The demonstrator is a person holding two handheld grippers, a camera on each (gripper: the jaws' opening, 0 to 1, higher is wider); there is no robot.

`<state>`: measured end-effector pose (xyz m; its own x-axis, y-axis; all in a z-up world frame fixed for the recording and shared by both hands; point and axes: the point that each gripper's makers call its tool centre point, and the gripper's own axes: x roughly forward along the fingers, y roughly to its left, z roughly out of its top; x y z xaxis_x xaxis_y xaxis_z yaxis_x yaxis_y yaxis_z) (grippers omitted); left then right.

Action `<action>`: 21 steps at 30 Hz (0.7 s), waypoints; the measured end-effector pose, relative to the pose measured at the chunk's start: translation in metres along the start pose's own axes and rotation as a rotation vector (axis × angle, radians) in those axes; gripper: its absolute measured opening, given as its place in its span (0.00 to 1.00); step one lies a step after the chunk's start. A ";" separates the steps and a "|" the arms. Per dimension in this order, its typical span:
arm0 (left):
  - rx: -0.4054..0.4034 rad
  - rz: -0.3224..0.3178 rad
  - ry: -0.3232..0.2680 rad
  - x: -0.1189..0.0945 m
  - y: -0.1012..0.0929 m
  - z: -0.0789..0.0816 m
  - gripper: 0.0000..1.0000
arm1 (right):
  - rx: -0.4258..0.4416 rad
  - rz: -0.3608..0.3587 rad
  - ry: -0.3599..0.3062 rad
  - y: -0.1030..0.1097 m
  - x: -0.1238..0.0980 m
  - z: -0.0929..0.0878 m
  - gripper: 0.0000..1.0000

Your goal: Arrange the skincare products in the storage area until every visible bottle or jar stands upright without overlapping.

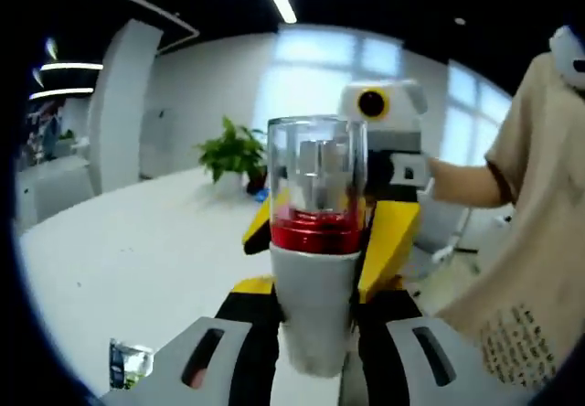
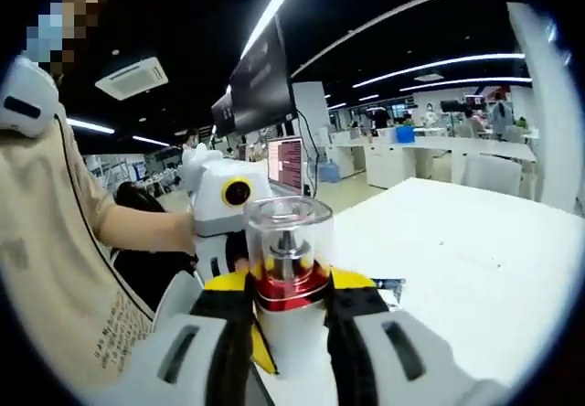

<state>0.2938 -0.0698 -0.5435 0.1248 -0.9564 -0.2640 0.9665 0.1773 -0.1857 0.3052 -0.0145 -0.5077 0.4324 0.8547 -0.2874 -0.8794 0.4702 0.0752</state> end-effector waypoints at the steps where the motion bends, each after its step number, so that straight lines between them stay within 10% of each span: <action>1: 0.004 0.010 0.013 0.002 0.001 -0.006 0.29 | -0.001 -0.022 0.008 -0.001 0.001 -0.006 0.30; 4: 0.031 0.035 0.122 0.011 0.007 -0.039 0.30 | -0.029 -0.094 0.061 -0.003 0.004 -0.034 0.30; 21: 0.032 0.041 0.197 0.033 0.000 -0.117 0.30 | 0.054 -0.172 0.107 -0.001 0.008 -0.118 0.30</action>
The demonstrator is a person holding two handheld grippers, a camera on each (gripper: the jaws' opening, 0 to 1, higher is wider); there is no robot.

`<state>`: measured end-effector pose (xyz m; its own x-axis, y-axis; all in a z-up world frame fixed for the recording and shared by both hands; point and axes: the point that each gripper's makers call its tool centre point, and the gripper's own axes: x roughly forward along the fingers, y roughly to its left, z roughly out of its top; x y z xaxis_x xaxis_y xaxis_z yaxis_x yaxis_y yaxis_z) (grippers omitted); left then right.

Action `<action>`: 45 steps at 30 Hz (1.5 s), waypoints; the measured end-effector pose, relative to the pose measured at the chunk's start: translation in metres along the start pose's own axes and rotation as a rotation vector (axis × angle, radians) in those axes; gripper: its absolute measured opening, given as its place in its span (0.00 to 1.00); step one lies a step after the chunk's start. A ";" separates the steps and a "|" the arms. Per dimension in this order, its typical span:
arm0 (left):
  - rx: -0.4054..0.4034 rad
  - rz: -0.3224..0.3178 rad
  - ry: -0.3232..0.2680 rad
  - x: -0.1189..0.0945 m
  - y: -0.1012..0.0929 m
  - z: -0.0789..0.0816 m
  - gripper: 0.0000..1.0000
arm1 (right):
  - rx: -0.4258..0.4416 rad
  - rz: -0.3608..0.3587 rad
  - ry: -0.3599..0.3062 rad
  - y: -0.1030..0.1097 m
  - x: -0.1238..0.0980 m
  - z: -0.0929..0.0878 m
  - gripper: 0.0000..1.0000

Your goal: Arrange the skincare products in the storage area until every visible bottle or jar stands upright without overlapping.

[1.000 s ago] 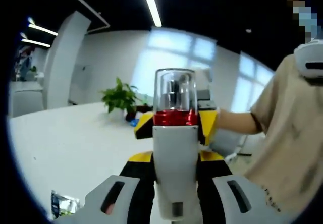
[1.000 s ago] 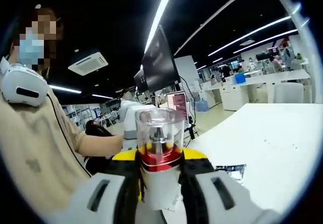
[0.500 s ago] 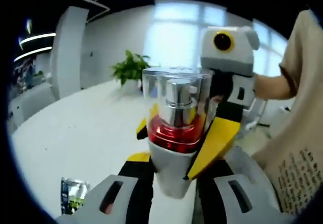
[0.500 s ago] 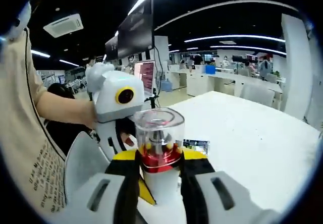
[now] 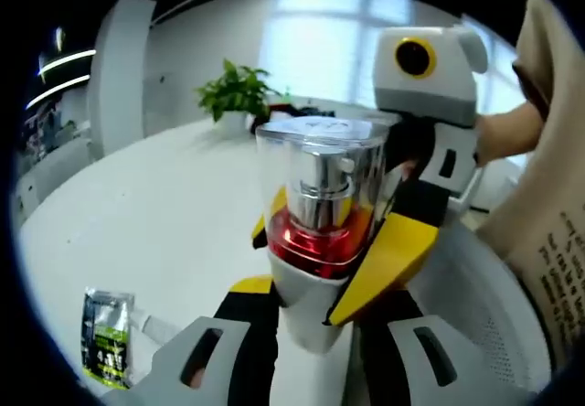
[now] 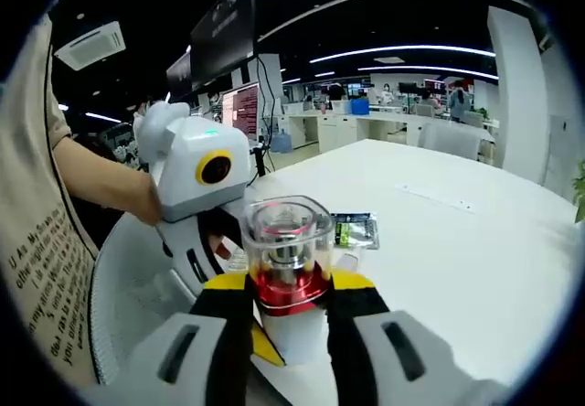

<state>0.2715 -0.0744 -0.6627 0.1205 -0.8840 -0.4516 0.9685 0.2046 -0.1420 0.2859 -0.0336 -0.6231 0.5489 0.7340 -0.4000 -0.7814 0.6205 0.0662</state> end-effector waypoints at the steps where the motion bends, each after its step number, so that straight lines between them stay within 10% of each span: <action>1: 0.002 0.002 0.002 0.001 0.000 -0.003 0.30 | -0.004 -0.001 0.003 0.000 0.001 -0.002 0.30; 28: 0.041 0.019 0.077 0.012 -0.001 -0.054 0.30 | -0.086 -0.036 0.117 0.011 0.020 -0.049 0.30; 45: 0.033 0.001 0.058 0.011 -0.002 -0.054 0.30 | -0.078 -0.030 0.143 0.010 0.018 -0.048 0.31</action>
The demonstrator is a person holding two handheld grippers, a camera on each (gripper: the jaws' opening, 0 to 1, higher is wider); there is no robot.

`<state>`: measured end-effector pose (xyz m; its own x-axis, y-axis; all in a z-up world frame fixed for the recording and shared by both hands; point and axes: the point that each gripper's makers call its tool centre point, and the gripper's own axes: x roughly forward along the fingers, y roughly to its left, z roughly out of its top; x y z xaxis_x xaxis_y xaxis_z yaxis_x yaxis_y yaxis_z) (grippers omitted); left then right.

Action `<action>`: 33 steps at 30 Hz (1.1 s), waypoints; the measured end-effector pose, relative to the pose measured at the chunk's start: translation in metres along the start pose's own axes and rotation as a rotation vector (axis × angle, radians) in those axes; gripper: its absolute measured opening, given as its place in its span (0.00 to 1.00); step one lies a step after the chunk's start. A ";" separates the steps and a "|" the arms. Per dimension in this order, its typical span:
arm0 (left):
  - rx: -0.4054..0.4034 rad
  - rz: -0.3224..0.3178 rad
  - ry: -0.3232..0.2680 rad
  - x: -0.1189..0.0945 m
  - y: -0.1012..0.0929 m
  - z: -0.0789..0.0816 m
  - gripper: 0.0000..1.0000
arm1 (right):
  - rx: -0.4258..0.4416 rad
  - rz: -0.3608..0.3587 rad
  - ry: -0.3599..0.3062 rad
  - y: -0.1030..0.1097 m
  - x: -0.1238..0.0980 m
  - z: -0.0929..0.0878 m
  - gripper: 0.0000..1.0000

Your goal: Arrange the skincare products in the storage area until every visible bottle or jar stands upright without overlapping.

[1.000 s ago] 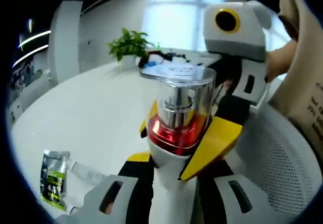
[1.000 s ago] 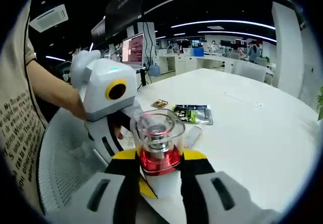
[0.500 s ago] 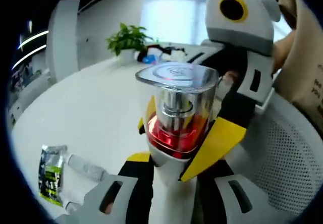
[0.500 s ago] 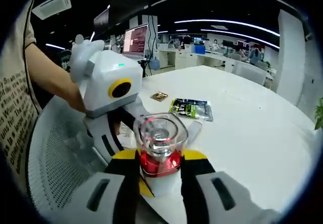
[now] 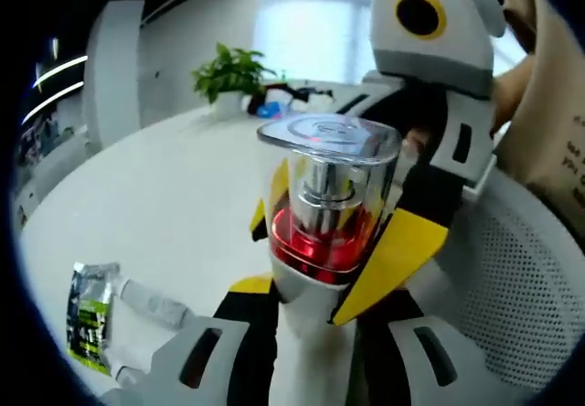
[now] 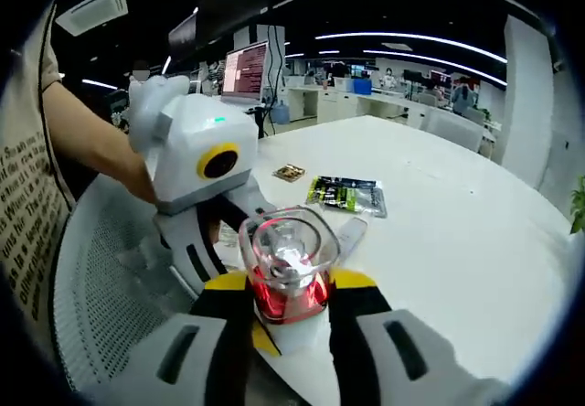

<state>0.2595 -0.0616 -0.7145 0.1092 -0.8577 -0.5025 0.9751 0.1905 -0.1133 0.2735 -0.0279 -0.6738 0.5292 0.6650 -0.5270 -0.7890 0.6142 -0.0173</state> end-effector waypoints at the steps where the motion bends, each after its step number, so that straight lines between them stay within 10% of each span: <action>1: 0.000 -0.001 0.000 0.000 0.000 0.000 0.30 | -0.010 0.004 -0.008 0.001 0.000 0.002 0.31; 33: 0.066 -0.014 0.049 0.021 0.027 0.013 0.30 | -0.027 -0.055 -0.006 -0.035 0.003 0.008 0.31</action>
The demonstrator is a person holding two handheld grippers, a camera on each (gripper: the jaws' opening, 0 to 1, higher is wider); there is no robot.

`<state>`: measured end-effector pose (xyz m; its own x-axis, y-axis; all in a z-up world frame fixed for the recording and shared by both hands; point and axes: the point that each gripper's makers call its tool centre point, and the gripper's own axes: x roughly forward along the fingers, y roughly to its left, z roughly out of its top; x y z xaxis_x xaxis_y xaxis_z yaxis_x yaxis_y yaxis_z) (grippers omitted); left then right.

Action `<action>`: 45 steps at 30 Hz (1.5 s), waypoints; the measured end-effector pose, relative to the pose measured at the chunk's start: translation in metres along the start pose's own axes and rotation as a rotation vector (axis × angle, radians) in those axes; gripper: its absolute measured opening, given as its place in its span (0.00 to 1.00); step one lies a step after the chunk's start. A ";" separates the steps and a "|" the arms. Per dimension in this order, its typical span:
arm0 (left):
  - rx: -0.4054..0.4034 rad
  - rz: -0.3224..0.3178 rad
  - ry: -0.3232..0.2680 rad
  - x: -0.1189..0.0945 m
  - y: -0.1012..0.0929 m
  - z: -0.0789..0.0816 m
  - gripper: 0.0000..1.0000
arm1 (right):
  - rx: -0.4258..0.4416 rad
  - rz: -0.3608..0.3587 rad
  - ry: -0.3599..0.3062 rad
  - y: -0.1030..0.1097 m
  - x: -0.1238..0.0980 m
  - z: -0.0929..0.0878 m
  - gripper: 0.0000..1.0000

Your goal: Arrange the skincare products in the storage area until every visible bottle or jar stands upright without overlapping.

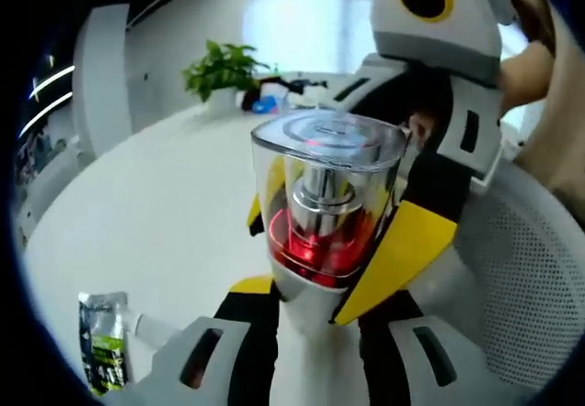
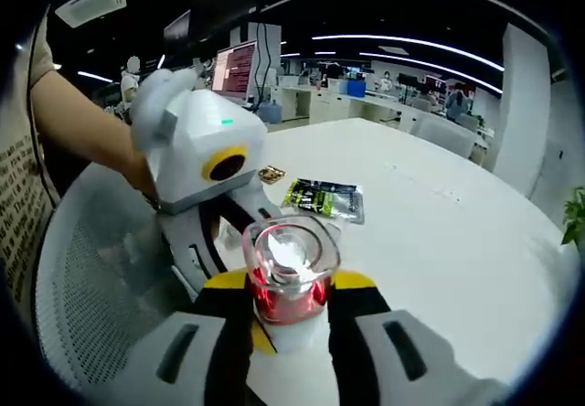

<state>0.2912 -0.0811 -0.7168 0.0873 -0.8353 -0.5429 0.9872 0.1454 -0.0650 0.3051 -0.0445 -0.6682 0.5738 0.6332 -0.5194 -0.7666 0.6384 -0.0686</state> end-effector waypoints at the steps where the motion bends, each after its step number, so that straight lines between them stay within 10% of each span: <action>1: 0.000 -0.001 -0.001 0.001 0.001 0.001 0.30 | 0.000 -0.002 0.001 -0.001 0.000 0.000 0.31; 45: 0.005 -0.006 -0.010 0.023 0.099 0.020 0.30 | -0.015 -0.037 0.003 -0.089 0.049 0.021 0.32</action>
<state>0.3935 -0.0966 -0.7185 0.0828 -0.8413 -0.5341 0.9884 0.1377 -0.0637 0.4073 -0.0608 -0.6703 0.6011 0.6080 -0.5187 -0.7490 0.6550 -0.1002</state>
